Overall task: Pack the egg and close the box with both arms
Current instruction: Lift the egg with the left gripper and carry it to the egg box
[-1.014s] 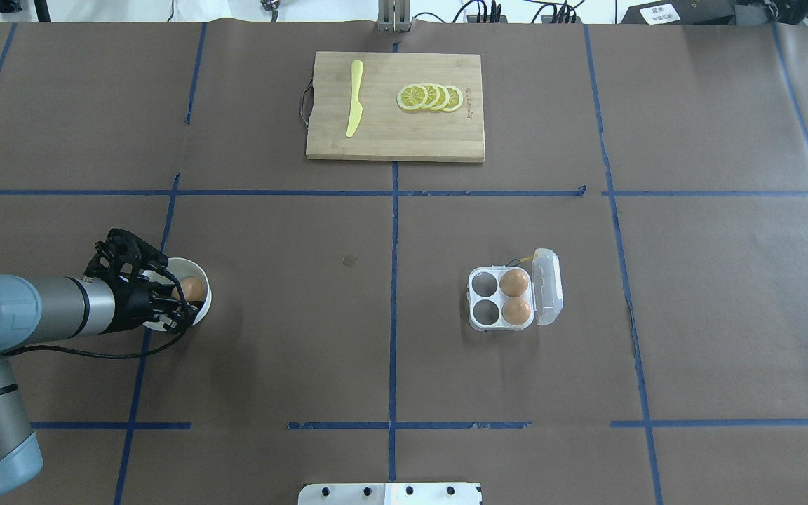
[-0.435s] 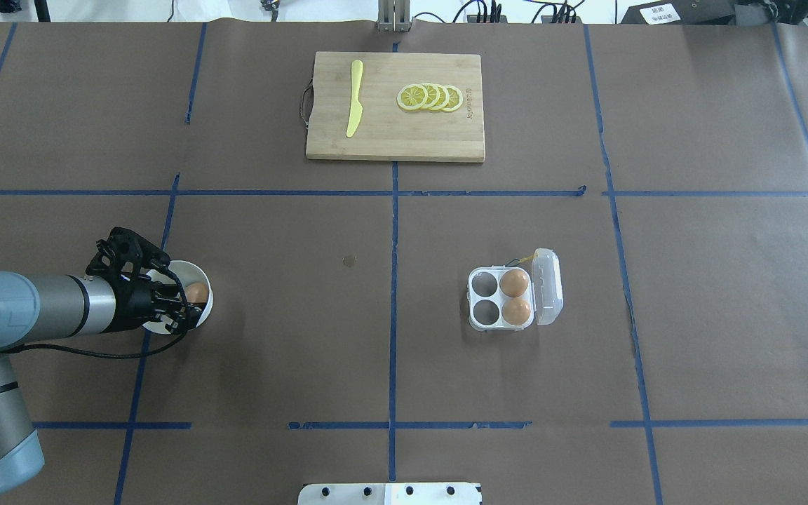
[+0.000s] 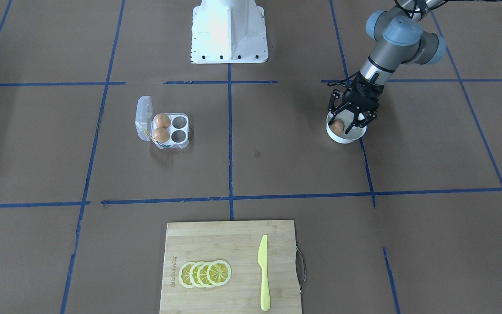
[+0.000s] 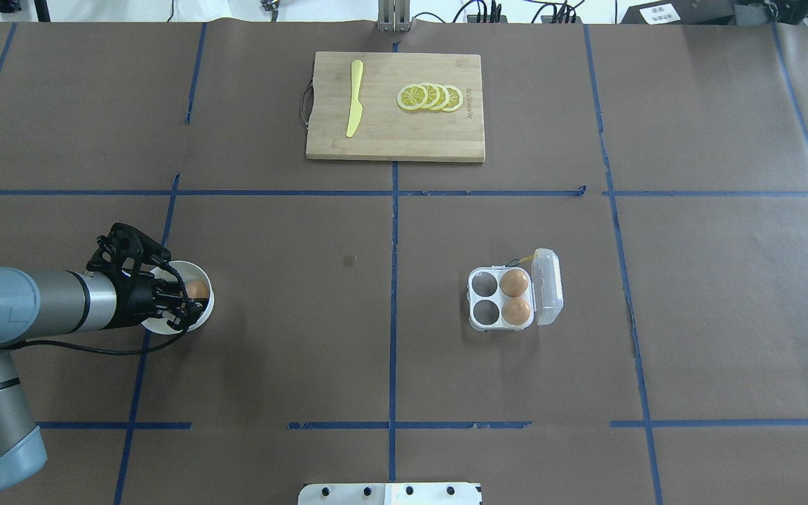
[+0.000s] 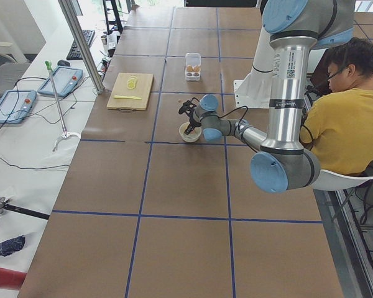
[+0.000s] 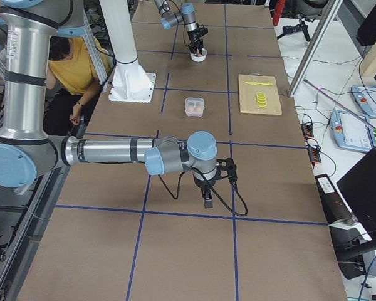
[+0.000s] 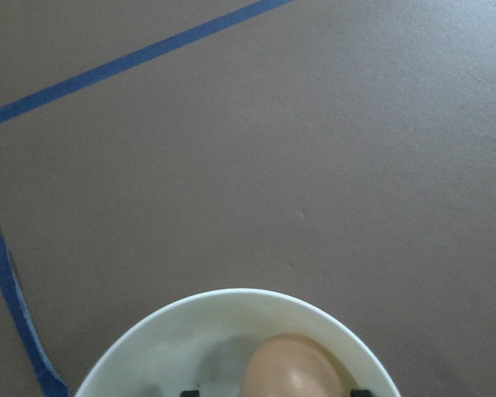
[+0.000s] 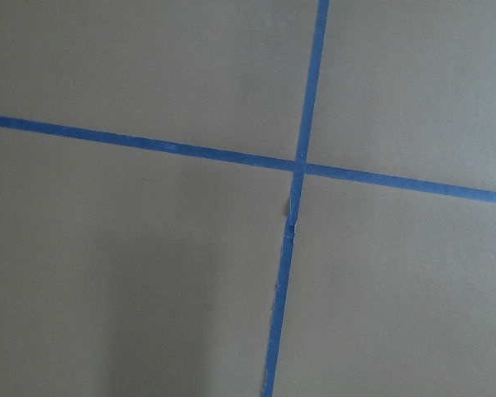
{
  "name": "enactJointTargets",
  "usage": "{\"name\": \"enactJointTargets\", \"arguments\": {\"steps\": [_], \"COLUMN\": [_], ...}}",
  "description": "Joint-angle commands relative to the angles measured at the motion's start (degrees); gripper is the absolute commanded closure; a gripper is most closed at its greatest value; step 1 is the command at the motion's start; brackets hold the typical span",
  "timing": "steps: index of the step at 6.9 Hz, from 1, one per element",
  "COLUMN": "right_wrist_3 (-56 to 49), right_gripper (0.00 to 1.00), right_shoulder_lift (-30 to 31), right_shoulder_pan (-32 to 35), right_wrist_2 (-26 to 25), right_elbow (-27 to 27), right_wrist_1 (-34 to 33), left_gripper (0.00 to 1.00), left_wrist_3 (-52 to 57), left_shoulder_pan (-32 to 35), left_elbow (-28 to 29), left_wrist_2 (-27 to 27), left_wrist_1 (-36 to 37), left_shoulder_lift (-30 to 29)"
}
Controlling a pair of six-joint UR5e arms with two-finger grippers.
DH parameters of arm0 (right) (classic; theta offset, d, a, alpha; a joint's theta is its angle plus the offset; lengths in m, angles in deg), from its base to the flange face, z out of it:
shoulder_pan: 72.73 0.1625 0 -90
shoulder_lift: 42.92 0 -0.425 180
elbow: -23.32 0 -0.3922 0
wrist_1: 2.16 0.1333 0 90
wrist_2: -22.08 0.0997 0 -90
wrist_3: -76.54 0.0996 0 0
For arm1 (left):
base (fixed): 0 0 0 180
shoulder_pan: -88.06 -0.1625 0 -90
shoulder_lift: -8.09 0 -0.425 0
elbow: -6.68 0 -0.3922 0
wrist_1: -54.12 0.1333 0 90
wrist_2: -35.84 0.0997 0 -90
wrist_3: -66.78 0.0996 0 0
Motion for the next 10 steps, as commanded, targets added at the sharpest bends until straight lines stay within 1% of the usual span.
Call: {"name": "enactJointTargets", "arguments": {"steps": [1, 2, 3, 4, 5, 6, 7, 8, 9, 10], "right_wrist_3": [0.0, 0.0, 0.0, 0.0, 0.0, 0.0, 0.0, 0.0, 0.1, 0.2], "right_gripper": [0.00, 0.00, 0.00, 0.00, 0.00, 0.00, 0.00, 0.00, 0.00, 0.00], "right_shoulder_lift": [0.0, 0.0, 0.0, 0.0, 0.0, 0.0, 0.0, -0.1, -0.7, -1.5], "right_shoulder_pan": [0.0, 0.0, 0.0, 0.0, 0.0, 0.0, 0.0, 0.0, 0.0, 0.0], "right_wrist_2": [0.0, 0.0, 0.0, 0.0, 0.0, 0.0, 0.0, 0.0, 0.0, 0.2], "right_elbow": [0.1, 0.1, 0.1, 0.1, 0.1, 0.2, 0.2, 0.3, 0.2, -0.1], "right_wrist_1": [0.0, 0.0, 0.0, 0.0, 0.0, 0.0, 0.0, 0.0, 0.0, -0.1], "left_gripper": [0.60, 0.74, 0.91, 1.00, 1.00, 1.00, 1.00, 1.00, 1.00, 1.00], "left_wrist_3": [0.0, 0.0, 0.0, 0.1, 4.5, 10.7, 11.4, 11.4, 11.4, 11.5], "left_shoulder_pan": [0.1, 0.1, 0.8, 2.7, 6.4, 10.0, 11.4, 11.3, 11.0, 10.7], "left_elbow": [0.2, 0.1, -0.2, -0.9, -1.4, -1.9, -3.1, -3.1, -2.4, 0.5], "left_wrist_2": [0.1, 0.1, -0.2, -2.2, -5.7, -7.8, -9.2, -8.6, -8.6, -8.6], "left_wrist_1": [0.0, 0.0, 0.0, -0.2, -0.3, -0.4, -0.7, -2.6, -3.8, -4.0], "left_shoulder_lift": [-0.3, -0.3, -0.2, 0.5, 0.6, 1.0, -0.2, -4.1, -9.6, -17.6]}}
